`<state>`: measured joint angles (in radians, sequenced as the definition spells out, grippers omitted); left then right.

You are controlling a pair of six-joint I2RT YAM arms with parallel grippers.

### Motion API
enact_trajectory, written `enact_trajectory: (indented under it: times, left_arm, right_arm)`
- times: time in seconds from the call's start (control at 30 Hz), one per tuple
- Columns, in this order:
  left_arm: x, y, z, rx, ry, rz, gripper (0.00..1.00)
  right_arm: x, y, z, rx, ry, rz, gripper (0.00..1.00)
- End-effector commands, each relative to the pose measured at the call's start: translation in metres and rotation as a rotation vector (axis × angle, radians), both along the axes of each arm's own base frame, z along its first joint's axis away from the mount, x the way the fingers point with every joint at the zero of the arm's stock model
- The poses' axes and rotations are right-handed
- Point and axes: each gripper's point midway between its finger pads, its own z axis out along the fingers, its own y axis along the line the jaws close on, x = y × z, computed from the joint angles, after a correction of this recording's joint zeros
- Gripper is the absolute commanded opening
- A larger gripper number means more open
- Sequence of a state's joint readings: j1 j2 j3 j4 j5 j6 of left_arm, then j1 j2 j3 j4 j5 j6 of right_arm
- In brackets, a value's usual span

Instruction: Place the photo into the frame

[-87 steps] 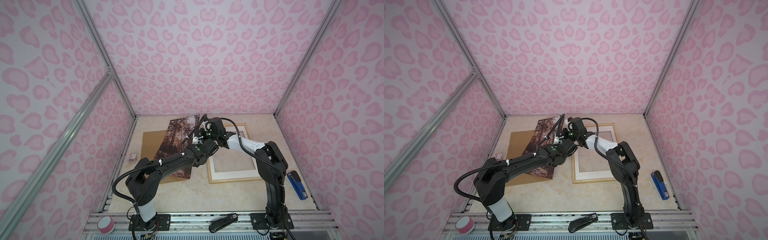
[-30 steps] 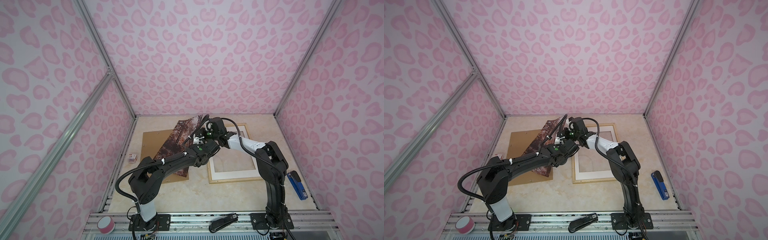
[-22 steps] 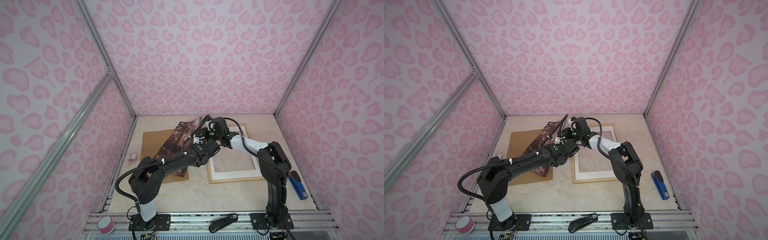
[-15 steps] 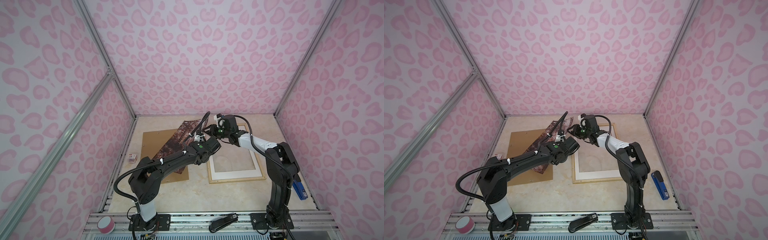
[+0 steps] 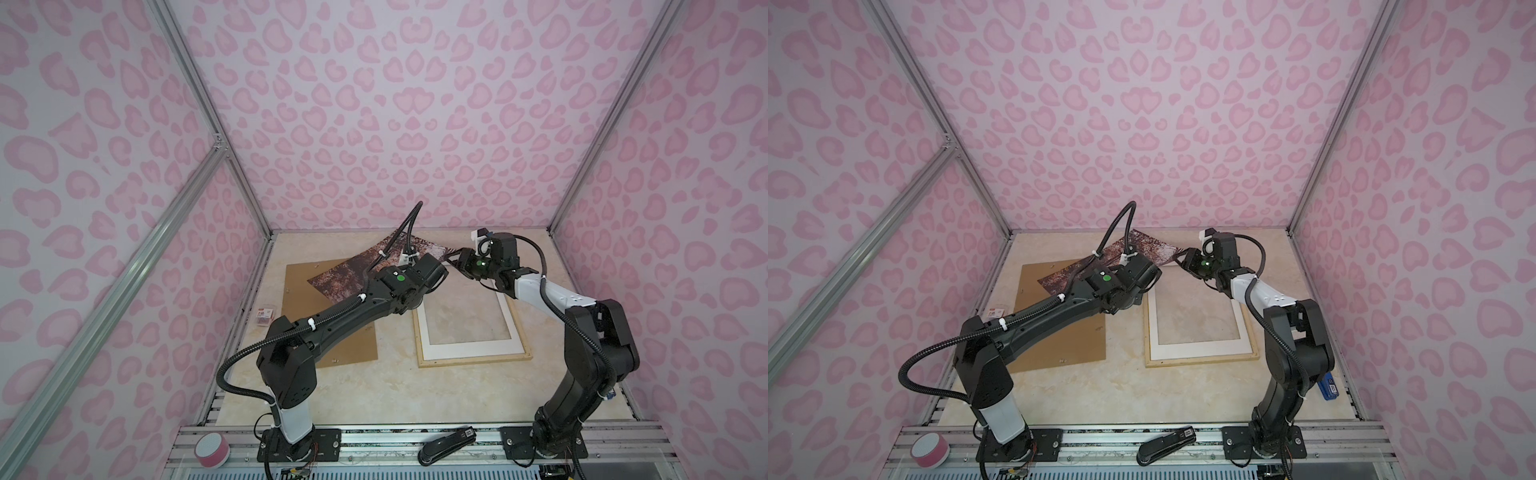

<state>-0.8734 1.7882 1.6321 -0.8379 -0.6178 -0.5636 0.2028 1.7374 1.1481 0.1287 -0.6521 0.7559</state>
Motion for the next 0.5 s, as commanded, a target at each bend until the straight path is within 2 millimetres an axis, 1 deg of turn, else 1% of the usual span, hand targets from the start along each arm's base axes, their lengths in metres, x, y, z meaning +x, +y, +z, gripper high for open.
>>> enact_trajectory:
  times: [0.0, 0.1, 0.23, 0.47]
  left_arm:
    - [0.003, -0.011, 0.008, -0.016, -0.003, -0.039, 0.04]
    - [0.005, -0.019, 0.011, -0.029, 0.001, -0.057, 0.04]
    - [0.006, -0.028, 0.015, -0.044, 0.001, -0.081, 0.04]
    - [0.006, -0.039, 0.025, -0.078, -0.002, -0.116, 0.04]
  right_arm:
    - [0.001, -0.022, 0.009, -0.008, -0.038, -0.026, 0.49]
    - [-0.001, -0.048, 0.020, -0.025, -0.054, -0.066, 0.50]
    - [-0.005, -0.074, 0.030, -0.043, -0.071, -0.108, 0.52]
    - [-0.010, -0.097, 0.033, -0.049, -0.069, -0.142, 0.53]
